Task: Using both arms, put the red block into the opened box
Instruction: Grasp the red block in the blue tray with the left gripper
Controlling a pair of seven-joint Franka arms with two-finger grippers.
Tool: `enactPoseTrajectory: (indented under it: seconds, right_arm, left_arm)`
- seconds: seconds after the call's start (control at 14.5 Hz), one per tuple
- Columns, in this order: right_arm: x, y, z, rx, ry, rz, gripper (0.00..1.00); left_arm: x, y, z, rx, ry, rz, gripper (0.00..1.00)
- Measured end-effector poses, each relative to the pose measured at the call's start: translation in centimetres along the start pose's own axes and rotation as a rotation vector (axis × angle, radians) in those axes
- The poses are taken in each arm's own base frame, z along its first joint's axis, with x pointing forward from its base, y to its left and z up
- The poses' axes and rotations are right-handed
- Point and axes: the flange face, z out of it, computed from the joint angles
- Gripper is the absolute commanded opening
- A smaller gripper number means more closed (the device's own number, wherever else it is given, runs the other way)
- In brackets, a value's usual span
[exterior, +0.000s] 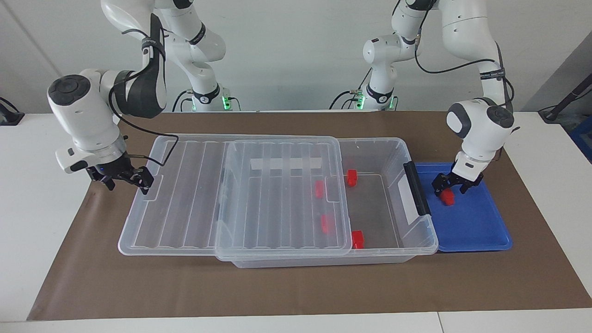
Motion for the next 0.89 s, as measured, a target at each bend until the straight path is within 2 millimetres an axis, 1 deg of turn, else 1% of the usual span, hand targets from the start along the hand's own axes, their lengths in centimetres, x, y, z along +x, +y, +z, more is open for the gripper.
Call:
enactPoseTrajectory:
  seconds: [0.14, 0.28, 0.41, 0.62, 0.69, 0.76, 0.83, 0.89]
  right_arm:
    - [-0.6, -0.5, -2.5, 0.005, 0.018, -0.008, 1.0]
    - [-1.9, -0.9, -5.6, 0.013, 0.023, 0.006, 1.0]
    - [-3.6, -1.6, -8.7, 0.031, 0.013, 0.044, 1.0]
    - [-6.1, -1.9, -12.2, 0.086, -0.037, 0.088, 1.0]
    - [-6.8, -1.8, -13.2, 0.094, -0.056, 0.094, 1.0]
    - [-7.3, -1.6, -14.1, 0.095, -0.071, 0.105, 1.0]
    - [-7.6, -1.5, -14.6, 0.094, -0.08, 0.11, 1.0]
    - [-7.7, -1.4, -14.8, 0.093, -0.082, 0.112, 1.0]
  left_arm:
    - [0.0, 0.0, 0.3, 0.0, -0.002, 0.0, 1.0]
    - [0.0, 0.0, 0.4, -0.001, -0.004, 0.0, 1.0]
    - [-0.2, 0.0, 0.6, -0.001, -0.008, 0.0, 1.0]
    - [-0.7, 0.1, 1.2, -0.001, -0.005, 0.0, 1.0]
    - [-0.9, 0.1, 1.5, 0.0, 0.003, 0.0, 0.92]
    - [-1.0, 0.1, 1.6, 0.0, 0.005, 0.0, 0.77]
    - [-1.1, 0.2, 1.7, 0.0, 0.007, 0.001, 0.59]
    - [-1.1, 0.2, 1.7, 0.0, 0.007, 0.001, 0.47]
